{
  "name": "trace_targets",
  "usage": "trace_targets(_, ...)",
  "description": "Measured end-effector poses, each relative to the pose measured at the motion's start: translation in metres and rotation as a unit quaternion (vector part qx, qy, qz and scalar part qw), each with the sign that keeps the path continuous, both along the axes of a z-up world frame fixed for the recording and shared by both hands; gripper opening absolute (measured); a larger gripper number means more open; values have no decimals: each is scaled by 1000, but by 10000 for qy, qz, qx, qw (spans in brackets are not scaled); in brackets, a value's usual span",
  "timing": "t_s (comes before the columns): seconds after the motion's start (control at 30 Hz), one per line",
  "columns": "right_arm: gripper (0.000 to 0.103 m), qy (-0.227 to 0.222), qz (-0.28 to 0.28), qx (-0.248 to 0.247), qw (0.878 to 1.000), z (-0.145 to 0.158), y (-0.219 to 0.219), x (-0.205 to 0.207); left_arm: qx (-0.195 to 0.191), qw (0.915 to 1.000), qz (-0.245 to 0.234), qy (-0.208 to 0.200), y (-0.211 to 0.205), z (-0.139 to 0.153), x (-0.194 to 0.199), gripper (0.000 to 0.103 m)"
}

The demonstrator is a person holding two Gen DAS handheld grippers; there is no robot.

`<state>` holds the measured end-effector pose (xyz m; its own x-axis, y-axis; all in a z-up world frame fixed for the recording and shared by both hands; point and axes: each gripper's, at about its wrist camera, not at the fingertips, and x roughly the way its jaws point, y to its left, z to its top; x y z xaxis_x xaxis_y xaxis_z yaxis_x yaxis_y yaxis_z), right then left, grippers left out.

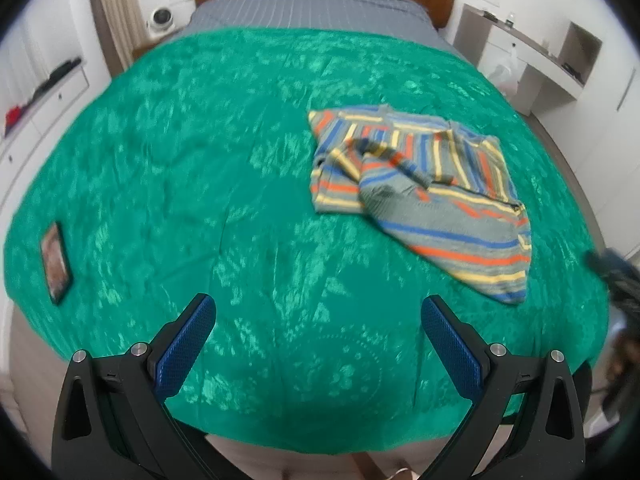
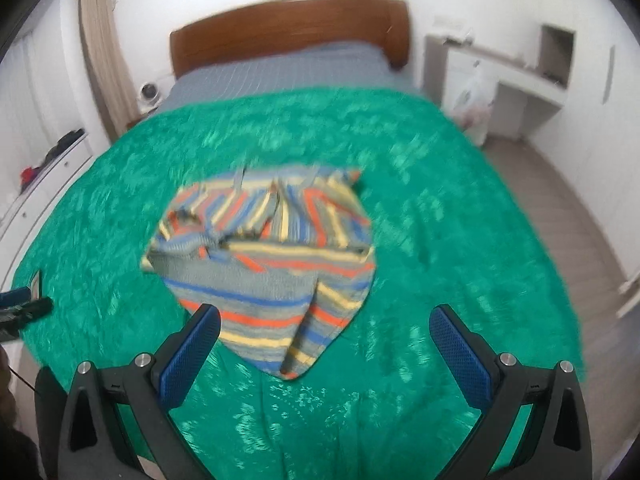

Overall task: Fold small clothes
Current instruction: 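Grasp the sweater hem with the right gripper and lift it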

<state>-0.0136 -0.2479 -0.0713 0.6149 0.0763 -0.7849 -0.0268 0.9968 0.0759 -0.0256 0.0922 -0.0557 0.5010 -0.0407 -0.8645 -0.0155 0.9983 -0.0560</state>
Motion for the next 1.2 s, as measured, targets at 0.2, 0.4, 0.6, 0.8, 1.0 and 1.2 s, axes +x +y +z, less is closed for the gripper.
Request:
trace_targets(0.2, 75, 880, 241, 920, 9916, -73, 0, 56, -55, 9994, 168, 291, 5, -19, -3, 103)
trace_targets(0.4, 4, 1095, 373, 1095, 9872, -107, 21, 86, 82, 9994, 113, 319, 4, -23, -2, 103)
trace_targets(0.6, 4, 301, 3555, 473, 9330, -32, 69, -36, 142, 9988, 281, 369, 24, -36, -1, 103)
trace_targets(0.8, 4, 1097, 3718, -531, 9203, -57, 16, -89, 86, 9974, 377, 600, 28, -56, -1, 102)
trace_targets(1.0, 41, 1293, 2697, -640, 9521, -64, -25, -73, 215, 9978, 205, 594, 23, -60, -7, 102)
trace_targets(1.2, 57, 580, 2701, 198, 9609, -11, 27, -30, -14, 9976, 333, 607, 34, -66, -8, 102)
